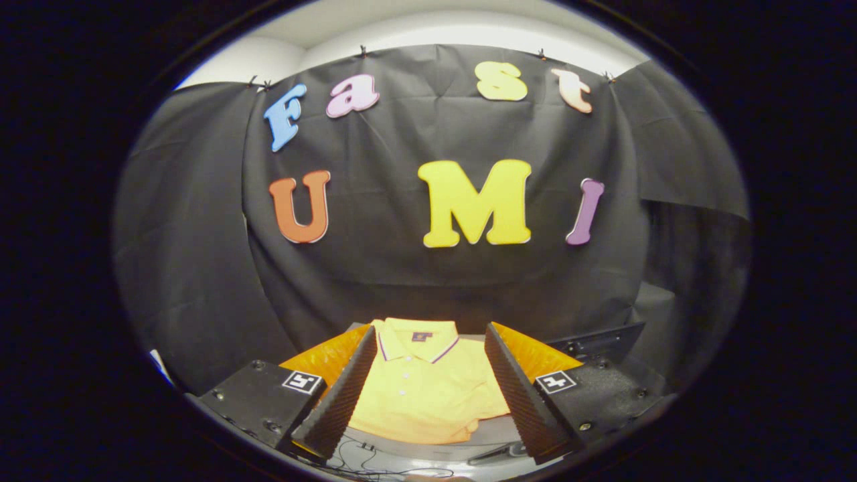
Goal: Put the clothes into the washing machine and then close the washing machine lid.
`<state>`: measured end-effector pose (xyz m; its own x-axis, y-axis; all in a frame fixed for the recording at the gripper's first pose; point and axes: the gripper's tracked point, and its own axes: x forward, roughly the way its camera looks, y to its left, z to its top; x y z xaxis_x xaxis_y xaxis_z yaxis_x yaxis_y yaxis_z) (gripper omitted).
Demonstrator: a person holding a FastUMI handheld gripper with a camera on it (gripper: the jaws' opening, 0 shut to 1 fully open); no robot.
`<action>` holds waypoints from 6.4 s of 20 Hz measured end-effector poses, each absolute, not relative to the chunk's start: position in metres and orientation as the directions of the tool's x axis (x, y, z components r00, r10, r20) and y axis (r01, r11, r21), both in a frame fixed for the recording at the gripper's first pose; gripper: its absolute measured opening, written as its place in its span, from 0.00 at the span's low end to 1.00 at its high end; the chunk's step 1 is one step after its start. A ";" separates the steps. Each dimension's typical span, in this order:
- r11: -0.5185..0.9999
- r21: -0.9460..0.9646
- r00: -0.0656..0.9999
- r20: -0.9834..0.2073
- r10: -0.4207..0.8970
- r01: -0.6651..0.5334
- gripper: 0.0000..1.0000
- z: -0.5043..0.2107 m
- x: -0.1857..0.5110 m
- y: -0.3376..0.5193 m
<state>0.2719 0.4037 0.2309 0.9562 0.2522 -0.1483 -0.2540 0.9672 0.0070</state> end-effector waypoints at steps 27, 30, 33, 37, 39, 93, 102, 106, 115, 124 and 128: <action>0.975 -0.054 0.841 -0.518 0.158 -0.217 0.78 0.064 0.401 0.451; 0.967 -0.066 0.838 -0.515 0.177 -0.245 0.22 0.063 0.403 0.440; 0.945 -0.072 0.822 -0.517 0.237 -0.318 0.09 0.066 0.399 0.435; 0.945 -0.034 0.816 -0.516 0.262 -0.325 0.05 0.069 0.389 0.429; 0.940 0.000 0.816 -0.497 0.295 -0.341 0.04 0.077 0.387 0.430; 0.974 0.057 0.847 -0.483 0.220 -0.220 0.04 0.033 0.421 0.048; 0.986 0.058 0.756 -0.635 0.156 -0.154 0.04 -0.064 0.445 0.035; 0.991 0.061 0.709 -0.694 0.130 -0.122 0.04 -0.096 0.441 0.028; 0.996 0.052 0.621 -0.779 0.086 -0.073 0.04 -0.128 0.437 0.019; 0.995 0.012 0.657 -0.751 0.071 -0.094 0.42 -0.120 0.433 0.015; 0.996 -0.024 0.680 -0.732 0.039 -0.082 0.84 -0.114 0.430 0.009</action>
